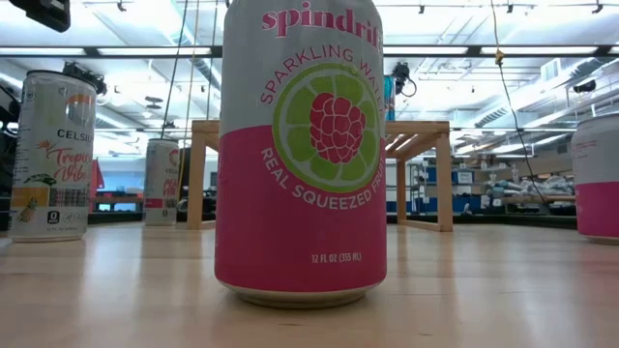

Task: Place canned beverage on shelf
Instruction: Put the left white and yellow soda can on the shelf

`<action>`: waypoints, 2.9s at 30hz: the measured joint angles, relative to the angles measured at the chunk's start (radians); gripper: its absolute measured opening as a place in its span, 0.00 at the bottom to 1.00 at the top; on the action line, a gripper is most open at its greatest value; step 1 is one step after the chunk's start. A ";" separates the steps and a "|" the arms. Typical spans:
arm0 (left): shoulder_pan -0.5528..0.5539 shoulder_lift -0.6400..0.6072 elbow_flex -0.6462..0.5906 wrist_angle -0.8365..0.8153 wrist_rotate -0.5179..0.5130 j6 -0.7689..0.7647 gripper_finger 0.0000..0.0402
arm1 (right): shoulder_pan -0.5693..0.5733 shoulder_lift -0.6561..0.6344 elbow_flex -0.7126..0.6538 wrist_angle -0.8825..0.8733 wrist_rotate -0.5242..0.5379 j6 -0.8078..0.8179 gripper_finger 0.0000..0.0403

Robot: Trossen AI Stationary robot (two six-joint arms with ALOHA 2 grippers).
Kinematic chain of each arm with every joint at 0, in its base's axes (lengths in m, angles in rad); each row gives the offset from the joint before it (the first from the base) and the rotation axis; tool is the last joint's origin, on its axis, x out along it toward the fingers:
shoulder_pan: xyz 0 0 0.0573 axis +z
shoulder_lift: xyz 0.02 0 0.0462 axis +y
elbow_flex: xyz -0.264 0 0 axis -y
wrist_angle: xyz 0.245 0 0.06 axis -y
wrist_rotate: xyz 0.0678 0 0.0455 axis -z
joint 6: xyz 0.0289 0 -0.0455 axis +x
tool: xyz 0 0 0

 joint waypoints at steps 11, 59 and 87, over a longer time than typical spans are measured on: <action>0.000 0.000 0.000 0.039 -0.362 0.095 0.78 | 0.010 -0.015 0.000 -0.020 0.000 -0.010 0.80; 0.241 0.891 0.326 -0.044 -0.757 -0.288 0.78 | 0.021 -0.015 0.000 -0.198 -0.027 -0.019 0.80; 0.438 0.623 0.379 -0.007 -0.930 0.197 0.78 | 0.044 -0.015 0.000 -0.197 -0.019 -0.008 0.80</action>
